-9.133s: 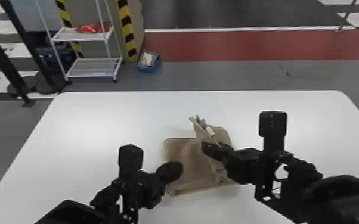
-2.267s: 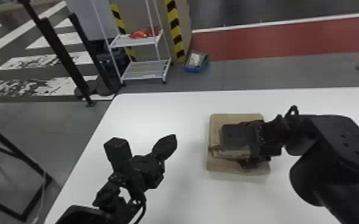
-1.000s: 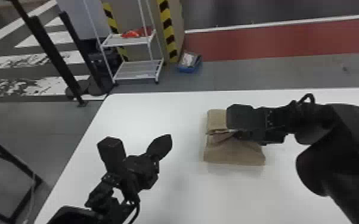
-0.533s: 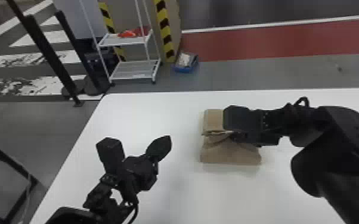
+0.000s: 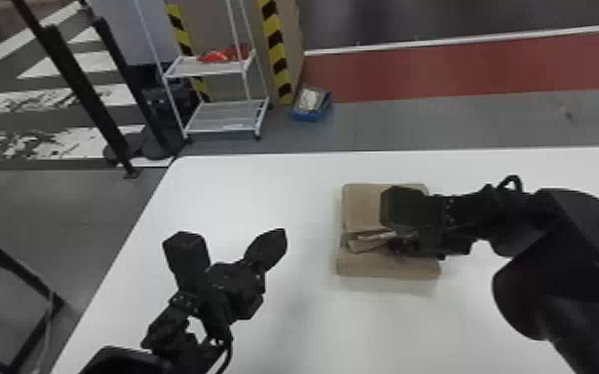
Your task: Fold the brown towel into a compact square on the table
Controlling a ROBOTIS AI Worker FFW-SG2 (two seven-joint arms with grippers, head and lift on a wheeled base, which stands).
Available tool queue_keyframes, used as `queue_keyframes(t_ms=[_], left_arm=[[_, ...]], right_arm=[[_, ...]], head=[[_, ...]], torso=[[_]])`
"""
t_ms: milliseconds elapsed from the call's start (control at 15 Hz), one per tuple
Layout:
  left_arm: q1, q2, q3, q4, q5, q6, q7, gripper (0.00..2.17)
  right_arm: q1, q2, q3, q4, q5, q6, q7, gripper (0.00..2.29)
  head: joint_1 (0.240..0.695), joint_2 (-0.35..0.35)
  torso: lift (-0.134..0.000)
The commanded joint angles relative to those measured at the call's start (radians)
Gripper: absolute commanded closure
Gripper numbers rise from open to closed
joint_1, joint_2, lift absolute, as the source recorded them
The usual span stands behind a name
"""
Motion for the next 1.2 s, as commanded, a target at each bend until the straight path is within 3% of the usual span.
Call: queue_keyframes(t_ms=[0, 800, 1000, 1133], left_arm=[[0.001, 0.0, -0.002, -0.001, -0.002, 0.0, 0.0, 2.06], [0.004, 0.001, -0.001, -0.012, -0.002, 0.0, 0.002, 2.06], [0.004, 0.0, -0.005, -0.015, -0.005, 0.0, 0.005, 2.06], [0.005, 0.0, -0.007, -0.017, -0.008, 0.0, 0.006, 2.06]], right_arm=[[0.0, 0.001, -0.006, 0.004, -0.001, -0.004, -0.002, 0.85], [-0.014, 0.004, -0.028, -0.036, -0.017, 0.024, 0.018, 0.86], [-0.023, 0.001, -0.031, -0.023, -0.018, 0.027, 0.022, 0.99], [-0.024, -0.001, -0.031, -0.02, -0.018, 0.03, 0.025, 1.5]], head=[[0.695, 0.234], [0.695, 0.231], [0.695, 0.226], [0.695, 0.22]], torso=[[-0.123], [-0.123], [-0.123], [-0.123]])
